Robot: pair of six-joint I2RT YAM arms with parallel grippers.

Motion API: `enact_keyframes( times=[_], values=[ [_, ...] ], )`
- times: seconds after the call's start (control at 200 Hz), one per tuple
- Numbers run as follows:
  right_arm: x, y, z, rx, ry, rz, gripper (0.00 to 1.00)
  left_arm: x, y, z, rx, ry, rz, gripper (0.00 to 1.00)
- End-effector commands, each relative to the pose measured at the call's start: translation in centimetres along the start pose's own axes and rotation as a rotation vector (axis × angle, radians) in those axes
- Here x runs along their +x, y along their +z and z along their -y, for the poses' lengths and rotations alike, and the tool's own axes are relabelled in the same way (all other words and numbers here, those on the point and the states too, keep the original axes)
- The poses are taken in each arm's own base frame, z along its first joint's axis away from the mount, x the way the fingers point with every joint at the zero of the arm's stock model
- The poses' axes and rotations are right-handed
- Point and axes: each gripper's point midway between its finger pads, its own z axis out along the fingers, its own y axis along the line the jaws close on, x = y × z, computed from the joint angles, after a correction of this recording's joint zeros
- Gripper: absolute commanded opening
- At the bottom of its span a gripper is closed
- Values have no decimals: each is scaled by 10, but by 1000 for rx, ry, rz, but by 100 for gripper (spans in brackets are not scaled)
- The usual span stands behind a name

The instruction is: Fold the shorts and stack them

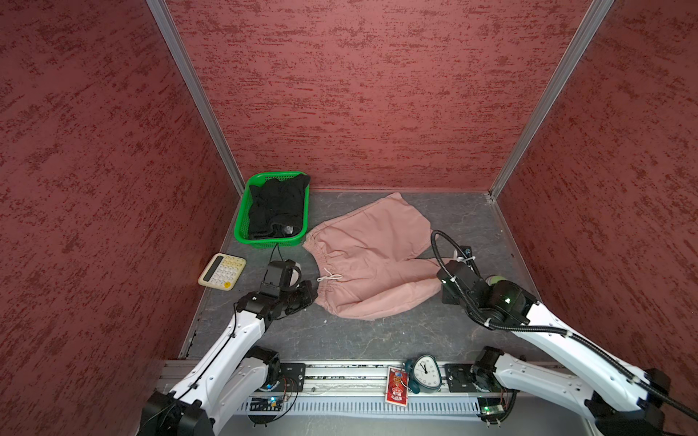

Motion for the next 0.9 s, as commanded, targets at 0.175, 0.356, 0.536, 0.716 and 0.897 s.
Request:
enact_keyframes(
  times=[0.175,0.356,0.536,0.716,0.897],
  values=[
    [-71,-50,6,-10,16,225,0,-30,-67,42,15,83,100,0],
    [-107,-89,20,7,12,336,0,-40,-107,67,39,118,151,0],
    [-138,-116,17,-6,-45,429,0,-40,-129,77,45,111,171,0],
    [-167,-95,-17,40,-241,459,0,-34,-101,54,-29,68,110,0],
    [-174,-50,-30,-22,-326,374,0,-23,-75,29,-62,-15,64,0]
  ],
)
